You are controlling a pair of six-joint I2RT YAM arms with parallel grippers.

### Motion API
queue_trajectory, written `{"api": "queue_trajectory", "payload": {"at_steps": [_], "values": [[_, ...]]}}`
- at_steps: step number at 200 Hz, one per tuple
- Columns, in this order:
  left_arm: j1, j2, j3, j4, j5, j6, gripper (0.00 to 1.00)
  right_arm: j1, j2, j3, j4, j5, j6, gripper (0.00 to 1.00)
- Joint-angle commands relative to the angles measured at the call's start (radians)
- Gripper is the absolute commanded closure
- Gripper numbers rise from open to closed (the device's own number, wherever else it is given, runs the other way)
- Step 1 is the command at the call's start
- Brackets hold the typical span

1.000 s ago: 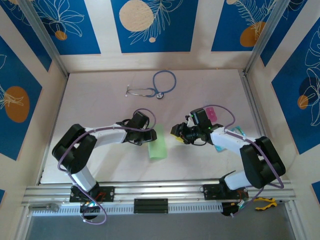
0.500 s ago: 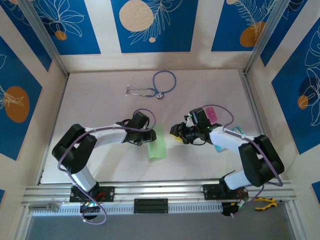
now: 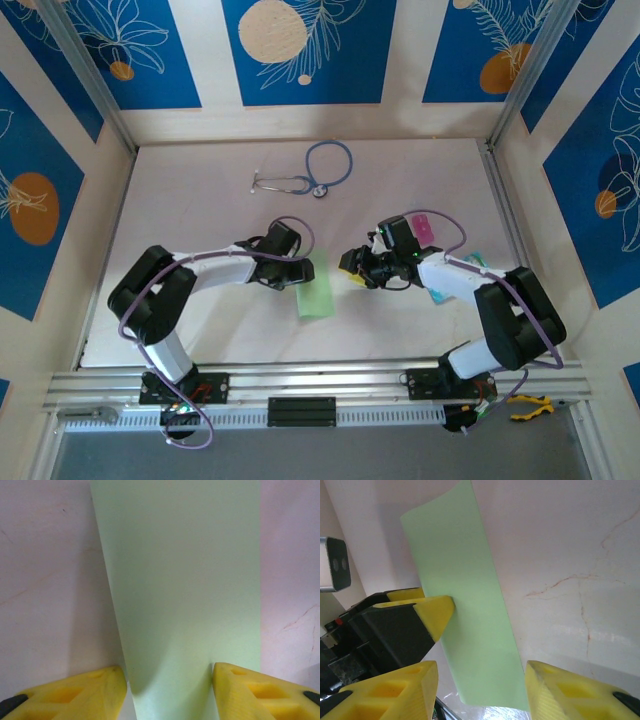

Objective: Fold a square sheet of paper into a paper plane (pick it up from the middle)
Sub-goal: First fold the square sheet of paper in half at the center of the table.

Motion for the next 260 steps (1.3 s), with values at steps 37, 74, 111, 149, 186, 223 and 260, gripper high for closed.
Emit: {"api": "queue_trajectory", "payload": {"at_steps": [37, 74, 111, 149, 186, 223, 260], "values": [[0.005, 0.08, -0.019, -0.127, -0.127, 0.005, 0.46, 0.009, 0.016, 0.031, -0.009, -0.031, -0.022, 0.51], [0.002, 0.084, -0.023, -0.12, -0.125, -0.003, 0.5, 0.011, 0.018, 0.032, -0.01, -0.031, -0.022, 0.51], [0.002, 0.068, -0.034, -0.114, -0.134, -0.015, 0.53, 0.011, 0.023, 0.035, -0.014, -0.032, -0.026, 0.51], [0.002, 0.068, -0.026, -0.114, -0.133, -0.004, 0.52, 0.011, 0.029, 0.037, -0.014, -0.035, -0.028, 0.51], [0.002, 0.082, -0.016, -0.125, -0.132, 0.01, 0.49, 0.013, 0.034, 0.038, -0.012, -0.038, -0.028, 0.51], [0.001, 0.113, 0.003, -0.133, -0.107, 0.037, 0.46, 0.013, 0.038, 0.041, -0.016, -0.039, -0.029, 0.51], [0.0, 0.122, 0.004, -0.138, -0.108, 0.037, 0.46, 0.015, 0.04, 0.041, -0.017, -0.04, -0.03, 0.51]]}}
